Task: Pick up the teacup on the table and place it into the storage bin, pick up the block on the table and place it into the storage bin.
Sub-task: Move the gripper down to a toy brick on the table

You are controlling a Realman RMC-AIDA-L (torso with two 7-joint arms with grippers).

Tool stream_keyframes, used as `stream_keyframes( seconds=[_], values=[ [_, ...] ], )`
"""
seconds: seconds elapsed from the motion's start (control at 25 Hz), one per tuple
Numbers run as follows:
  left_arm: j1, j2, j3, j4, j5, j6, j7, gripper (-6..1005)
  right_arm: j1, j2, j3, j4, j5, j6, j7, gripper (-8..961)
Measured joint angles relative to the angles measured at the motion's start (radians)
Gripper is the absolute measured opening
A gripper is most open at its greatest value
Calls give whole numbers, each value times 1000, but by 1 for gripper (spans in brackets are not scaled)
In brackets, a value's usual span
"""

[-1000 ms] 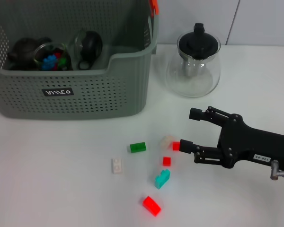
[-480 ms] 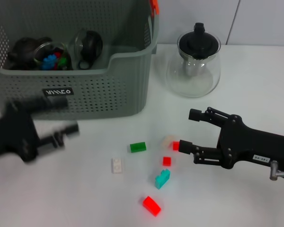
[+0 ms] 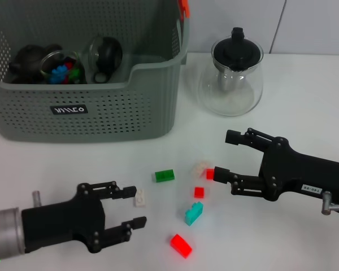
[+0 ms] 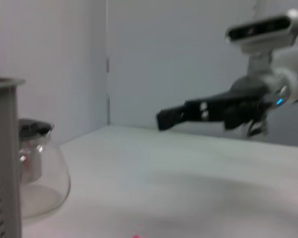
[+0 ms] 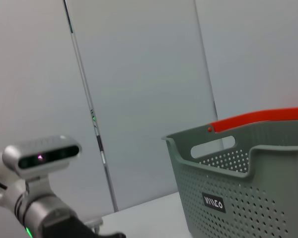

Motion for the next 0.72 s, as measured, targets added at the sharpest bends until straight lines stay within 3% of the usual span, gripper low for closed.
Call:
stream_keyframes(
  seconds=[0.36,0.72],
  values=[
    [-57,-2,4,-119,0,-241,66,568,-5,1,-2,1,0,-2,0,945],
    [-102,-2,7,-170,3,-341,120,568,-10,3,0,2,0,-2,0,945]
  ],
)
